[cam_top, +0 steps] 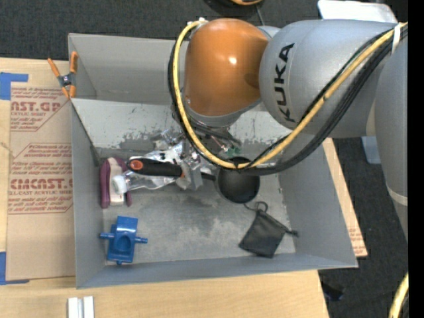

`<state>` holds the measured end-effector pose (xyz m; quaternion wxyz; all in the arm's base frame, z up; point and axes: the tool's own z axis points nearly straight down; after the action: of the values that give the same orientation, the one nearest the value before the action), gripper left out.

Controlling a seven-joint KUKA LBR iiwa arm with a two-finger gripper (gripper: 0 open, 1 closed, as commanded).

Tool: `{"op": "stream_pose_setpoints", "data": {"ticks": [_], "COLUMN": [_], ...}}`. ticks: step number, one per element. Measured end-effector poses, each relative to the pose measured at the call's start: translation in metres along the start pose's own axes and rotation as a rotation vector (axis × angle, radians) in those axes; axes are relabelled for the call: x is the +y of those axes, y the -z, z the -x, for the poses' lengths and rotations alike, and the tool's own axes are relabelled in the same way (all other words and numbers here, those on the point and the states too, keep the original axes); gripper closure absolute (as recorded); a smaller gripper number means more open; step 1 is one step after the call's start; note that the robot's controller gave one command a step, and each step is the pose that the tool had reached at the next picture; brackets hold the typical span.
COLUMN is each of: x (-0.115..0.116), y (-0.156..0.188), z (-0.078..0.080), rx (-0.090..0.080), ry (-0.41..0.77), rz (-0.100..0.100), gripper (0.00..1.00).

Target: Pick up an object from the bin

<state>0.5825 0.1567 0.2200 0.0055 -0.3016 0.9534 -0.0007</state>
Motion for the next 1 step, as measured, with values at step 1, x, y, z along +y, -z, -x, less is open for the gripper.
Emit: {"op": "stream_pose_setpoints", "data": {"ticks": [1], "x": [0.0001], "y": [0.0], "z": [0.0], "rx": [0.0], "ry": [0.0], "rz": [0.0], "gripper": [1.0]}}
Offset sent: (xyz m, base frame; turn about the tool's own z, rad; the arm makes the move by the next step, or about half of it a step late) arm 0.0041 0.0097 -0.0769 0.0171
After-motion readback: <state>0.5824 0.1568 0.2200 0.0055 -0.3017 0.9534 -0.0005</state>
